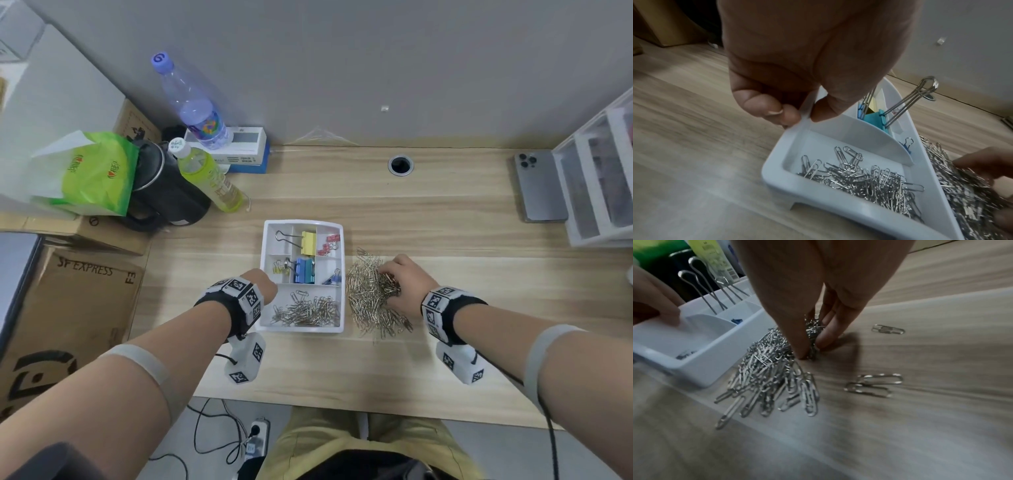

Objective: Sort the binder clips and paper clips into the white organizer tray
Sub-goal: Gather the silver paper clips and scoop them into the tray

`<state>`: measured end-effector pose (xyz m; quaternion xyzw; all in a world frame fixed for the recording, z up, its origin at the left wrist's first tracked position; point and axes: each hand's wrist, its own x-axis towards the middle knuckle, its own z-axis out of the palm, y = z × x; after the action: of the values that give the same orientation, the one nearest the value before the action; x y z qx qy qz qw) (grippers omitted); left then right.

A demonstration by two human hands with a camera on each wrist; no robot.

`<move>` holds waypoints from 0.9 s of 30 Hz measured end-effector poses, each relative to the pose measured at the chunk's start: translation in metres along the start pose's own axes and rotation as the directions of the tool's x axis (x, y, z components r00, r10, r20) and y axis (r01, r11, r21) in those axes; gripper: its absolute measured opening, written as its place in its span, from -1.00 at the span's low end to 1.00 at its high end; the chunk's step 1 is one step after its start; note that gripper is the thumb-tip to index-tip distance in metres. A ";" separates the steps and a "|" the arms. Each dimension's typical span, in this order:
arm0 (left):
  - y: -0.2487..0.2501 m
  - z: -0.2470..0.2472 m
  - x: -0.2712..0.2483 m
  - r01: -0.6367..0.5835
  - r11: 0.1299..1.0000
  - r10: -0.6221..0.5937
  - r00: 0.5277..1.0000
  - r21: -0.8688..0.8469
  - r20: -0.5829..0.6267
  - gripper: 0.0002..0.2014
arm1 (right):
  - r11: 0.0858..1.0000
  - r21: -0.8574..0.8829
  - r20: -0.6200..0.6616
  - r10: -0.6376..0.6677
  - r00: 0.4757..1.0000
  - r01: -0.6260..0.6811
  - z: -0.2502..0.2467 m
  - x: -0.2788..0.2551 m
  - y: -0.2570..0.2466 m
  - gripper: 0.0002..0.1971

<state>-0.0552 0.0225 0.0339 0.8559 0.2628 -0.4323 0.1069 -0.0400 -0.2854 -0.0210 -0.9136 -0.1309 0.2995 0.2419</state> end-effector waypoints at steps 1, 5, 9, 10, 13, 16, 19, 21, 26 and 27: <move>0.000 0.001 -0.001 -0.002 1.000 0.002 1.000 -0.022 -0.004 -0.74 | 1.000 0.007 -0.017 -0.004 1.000 0.004 0.001 0.001 -0.003 -0.24; 0.000 0.006 -0.001 -0.016 0.998 0.014 0.999 -0.068 -0.031 -0.71 | 0.999 -0.038 0.017 -0.005 1.000 0.006 0.004 0.001 -0.014 0.12; 0.001 0.008 -0.002 -0.018 0.996 0.015 0.999 -0.086 -0.040 -0.72 | 0.992 -0.123 0.047 0.000 0.999 0.006 0.010 0.004 -0.024 0.31; 0.001 0.009 -0.002 -0.018 0.996 0.014 0.999 -0.091 -0.042 -0.73 | 0.991 -0.133 0.046 -0.002 0.999 0.009 0.012 0.006 -0.025 0.30; 0.003 0.011 -0.002 -0.020 0.994 0.016 0.999 -0.111 -0.040 -0.73 | 0.992 -0.128 0.031 -0.010 0.999 0.014 0.016 0.009 -0.029 0.15; 0.005 0.011 -0.003 -0.027 0.990 0.023 0.999 -0.141 -0.034 -0.72 | 0.996 -0.089 0.014 -0.017 1.000 0.018 0.019 0.009 -0.032 -0.08; 0.006 0.009 -0.004 -0.027 0.987 0.023 0.999 -0.157 -0.026 -0.73 | 0.999 -0.044 -0.013 -0.018 1.000 0.017 0.021 0.007 -0.032 -0.31; 0.008 0.008 -0.005 -0.026 0.986 0.021 0.999 -0.162 -0.033 -0.73 | 1.000 -0.021 -0.029 -0.016 0.999 0.015 0.024 0.005 -0.032 -0.43; 0.011 0.009 -0.005 -0.019 0.983 0.011 0.999 -0.183 -0.043 -0.72 | 0.999 0.014 -0.044 -0.034 0.998 0.035 0.025 0.005 -0.032 -0.63; 0.011 0.008 -0.006 -0.015 0.982 0.008 0.999 -0.190 -0.041 -0.72 | 0.999 0.023 -0.047 -0.037 0.998 0.038 0.025 0.005 -0.032 -0.67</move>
<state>-0.0575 0.0076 0.0328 0.8519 0.3000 -0.3873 0.1851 -0.0547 -0.2476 -0.0247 -0.9147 -0.1387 0.2749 0.2616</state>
